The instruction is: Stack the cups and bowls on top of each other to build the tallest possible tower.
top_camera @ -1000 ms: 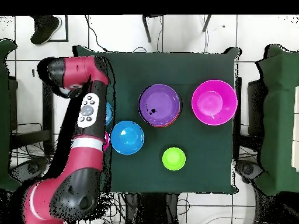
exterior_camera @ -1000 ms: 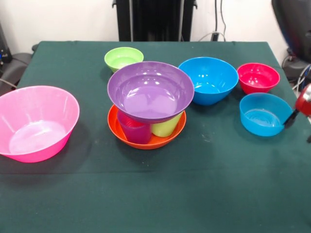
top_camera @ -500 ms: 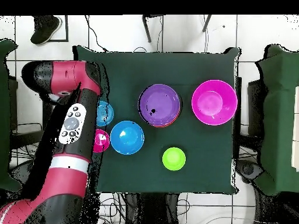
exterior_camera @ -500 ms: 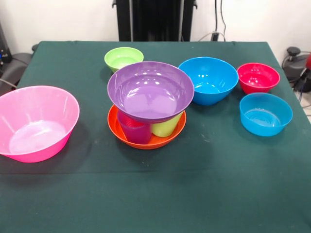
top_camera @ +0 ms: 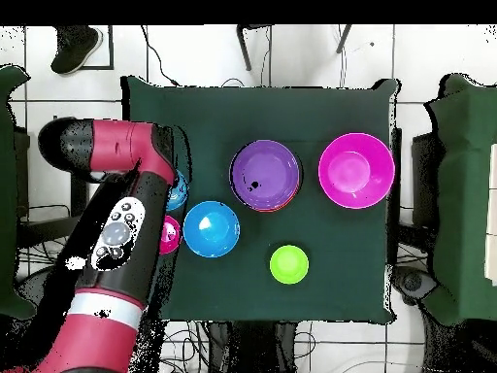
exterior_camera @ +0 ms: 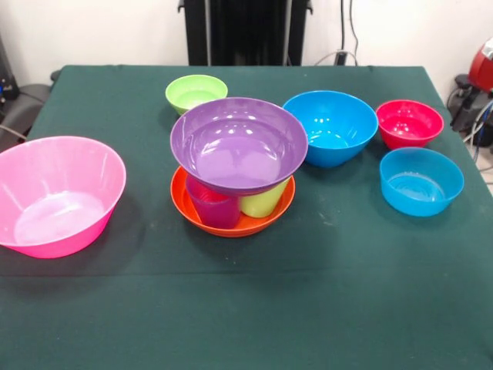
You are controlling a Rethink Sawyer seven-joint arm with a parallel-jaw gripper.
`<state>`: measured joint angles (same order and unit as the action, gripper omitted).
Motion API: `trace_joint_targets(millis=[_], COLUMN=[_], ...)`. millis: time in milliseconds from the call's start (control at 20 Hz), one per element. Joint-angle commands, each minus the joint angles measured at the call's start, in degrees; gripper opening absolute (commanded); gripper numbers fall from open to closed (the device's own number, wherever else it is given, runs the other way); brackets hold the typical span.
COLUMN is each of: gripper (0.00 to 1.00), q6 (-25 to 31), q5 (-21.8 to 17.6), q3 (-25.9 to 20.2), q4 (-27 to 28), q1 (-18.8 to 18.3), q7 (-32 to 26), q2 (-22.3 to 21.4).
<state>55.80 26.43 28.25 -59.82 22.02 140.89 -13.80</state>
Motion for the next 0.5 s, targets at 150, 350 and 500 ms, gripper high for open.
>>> trace_joint_targets(millis=[150,350,500], gripper=[1.0,1.0,1.0], q6=[-4.9,-5.6,-6.3], q5=[-7.1,-8.2,-8.9], q3=[-5.5,-5.8,-6.3], q4=[-11.1,-13.2,-14.9], q1=[2.6,2.6,2.7], q7=[-0.3,-1.6,-1.8], q2=[0.5,-0.7,-1.5])
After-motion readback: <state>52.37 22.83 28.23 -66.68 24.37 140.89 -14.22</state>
